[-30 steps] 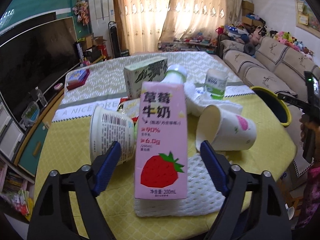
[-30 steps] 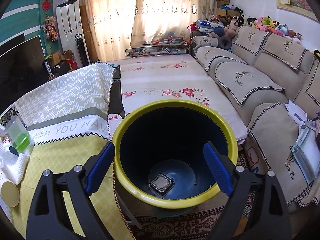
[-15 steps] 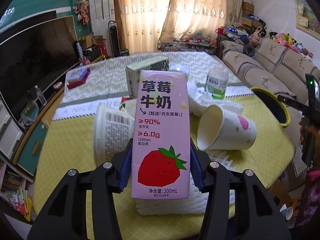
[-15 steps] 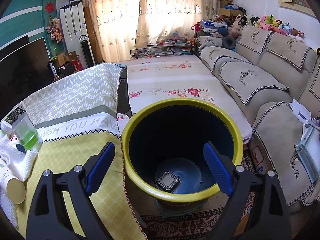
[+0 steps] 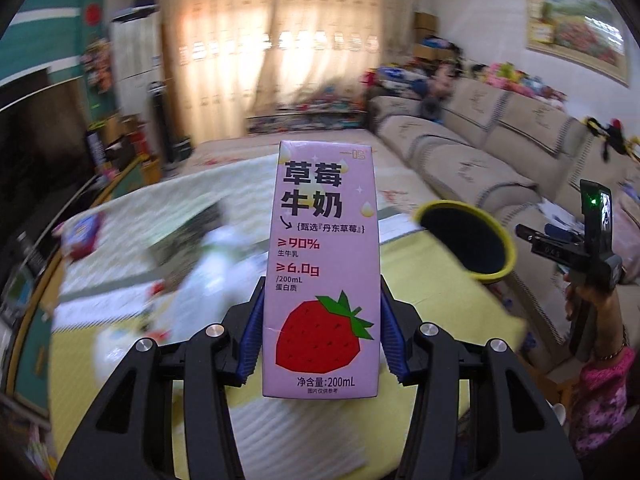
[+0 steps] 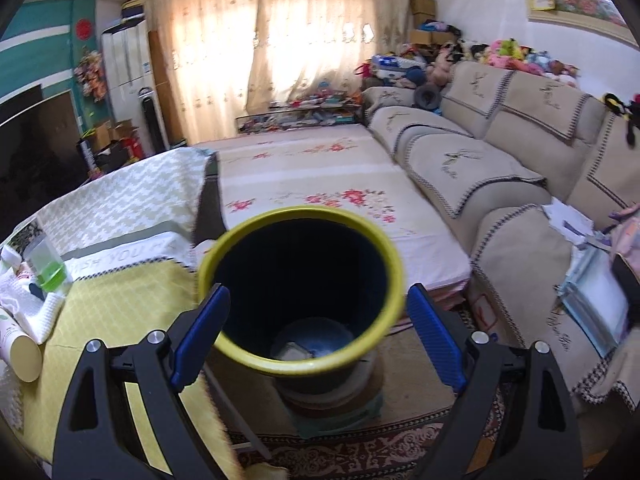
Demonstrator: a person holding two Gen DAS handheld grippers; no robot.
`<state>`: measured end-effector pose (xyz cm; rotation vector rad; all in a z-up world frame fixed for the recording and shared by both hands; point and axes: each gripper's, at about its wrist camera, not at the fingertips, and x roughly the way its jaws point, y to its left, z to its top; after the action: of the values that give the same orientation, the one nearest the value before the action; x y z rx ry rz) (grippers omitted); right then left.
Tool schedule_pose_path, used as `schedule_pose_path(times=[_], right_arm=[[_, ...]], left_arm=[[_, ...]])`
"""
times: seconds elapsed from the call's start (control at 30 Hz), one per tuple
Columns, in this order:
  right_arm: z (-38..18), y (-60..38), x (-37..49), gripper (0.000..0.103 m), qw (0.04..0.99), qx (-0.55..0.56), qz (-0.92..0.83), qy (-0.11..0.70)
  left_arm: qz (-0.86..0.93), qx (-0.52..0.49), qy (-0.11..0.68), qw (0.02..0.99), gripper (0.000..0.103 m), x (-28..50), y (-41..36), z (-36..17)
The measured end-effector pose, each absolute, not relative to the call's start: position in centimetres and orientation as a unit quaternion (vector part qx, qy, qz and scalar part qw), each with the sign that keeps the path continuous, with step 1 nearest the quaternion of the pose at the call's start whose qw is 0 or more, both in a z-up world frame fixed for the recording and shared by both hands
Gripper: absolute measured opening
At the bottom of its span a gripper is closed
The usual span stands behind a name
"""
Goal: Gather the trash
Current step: 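Grasp the pink strawberry milk carton with the left gripper and drop it into the bin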
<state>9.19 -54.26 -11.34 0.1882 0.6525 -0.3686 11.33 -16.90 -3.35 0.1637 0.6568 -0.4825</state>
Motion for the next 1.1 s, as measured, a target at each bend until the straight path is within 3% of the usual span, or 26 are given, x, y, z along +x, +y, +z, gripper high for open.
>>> schedule_pose_path(times=[0.63, 0.7, 0.73, 0.8, 1.1], right_arm=[[-12.2, -60.9, 4.6, 0.085, 0.915, 0.149, -0.231, 0.296], [-12.4, -61.3, 4.4, 0.085, 0.914, 0.154, -0.233, 0.296], [-12.4, -61.4, 4.3, 0.085, 0.913, 0.155, -0.235, 0.296], [-12.5, -61.6, 4.2, 0.086, 0.912, 0.154, -0.238, 0.297], [-12.8, -60.7, 4.9, 0.086, 0.913, 0.155, -0.224, 0.305]], left_arm=[[-0.384, 0.107, 0.403, 0.824, 0.051, 21.2, -45.7, -8.1], [-0.379, 0.105, 0.408, 0.824, 0.053, 22.2, -47.0, -9.1], [-0.375, 0.106, 0.407, 0.826, 0.062, 22.6, -47.9, -9.5], [-0.359, 0.107, 0.401, 0.836, 0.07, 23.2, -48.7, -10.0], [-0.358, 0.079, 0.368, 0.855, 0.076, 20.0, -42.4, -5.9]])
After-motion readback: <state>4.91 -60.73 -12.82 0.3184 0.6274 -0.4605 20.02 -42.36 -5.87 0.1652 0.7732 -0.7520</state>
